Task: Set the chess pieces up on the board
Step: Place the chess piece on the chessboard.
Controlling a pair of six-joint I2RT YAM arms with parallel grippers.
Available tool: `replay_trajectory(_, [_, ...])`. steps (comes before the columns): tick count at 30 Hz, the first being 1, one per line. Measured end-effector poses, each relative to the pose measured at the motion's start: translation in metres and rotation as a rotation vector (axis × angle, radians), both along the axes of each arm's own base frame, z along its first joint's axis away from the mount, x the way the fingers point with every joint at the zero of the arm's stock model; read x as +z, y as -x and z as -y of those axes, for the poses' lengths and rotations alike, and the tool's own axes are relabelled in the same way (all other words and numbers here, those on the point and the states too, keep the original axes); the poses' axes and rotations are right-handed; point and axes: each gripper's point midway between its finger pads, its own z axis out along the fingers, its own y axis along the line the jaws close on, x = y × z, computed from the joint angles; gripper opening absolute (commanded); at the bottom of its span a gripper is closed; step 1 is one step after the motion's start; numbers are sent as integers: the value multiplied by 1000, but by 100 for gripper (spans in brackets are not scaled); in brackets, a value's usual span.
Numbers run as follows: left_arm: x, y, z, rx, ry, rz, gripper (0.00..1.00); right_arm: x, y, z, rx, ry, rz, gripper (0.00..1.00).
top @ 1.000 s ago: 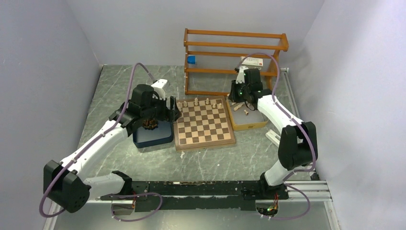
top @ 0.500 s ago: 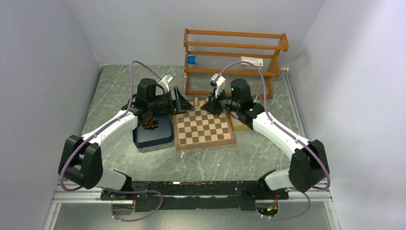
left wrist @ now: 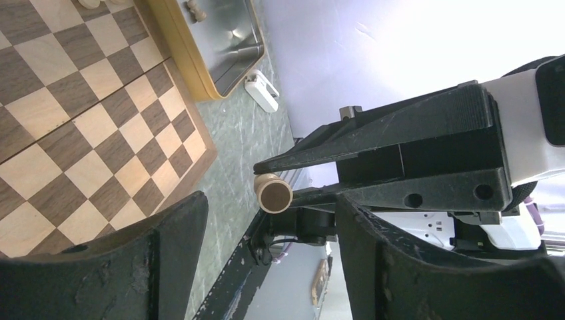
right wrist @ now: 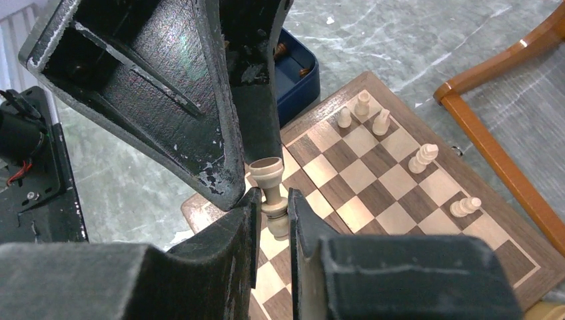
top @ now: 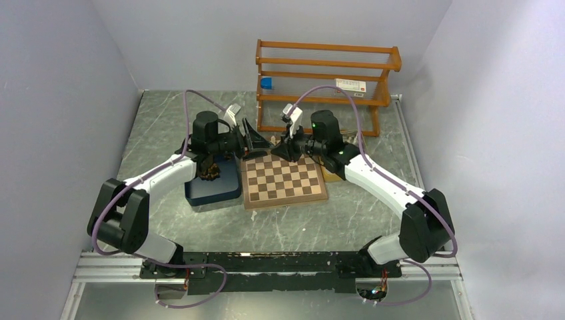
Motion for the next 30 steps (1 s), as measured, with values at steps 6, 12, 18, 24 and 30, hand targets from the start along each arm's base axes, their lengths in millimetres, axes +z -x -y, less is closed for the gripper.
replay_trajectory(6, [0,-2,2,4,19,-17,53,-4,0,-2,-1,11,-12,19])
replay_trajectory(12, [0,-2,2,8,38,-20,42,-8,3,-6,11,16,-20,21])
replay_trajectory(18, [-4,-3,3,10,55,-37,25,-8,1,-7,4,11,-23,21])
replay_trajectory(24, [-6,-3,2,13,55,-38,12,-11,0,-7,-10,8,-30,30])
replay_trajectory(30, [-16,-3,-5,33,58,-71,11,-18,-1,-4,-54,-19,-42,50])
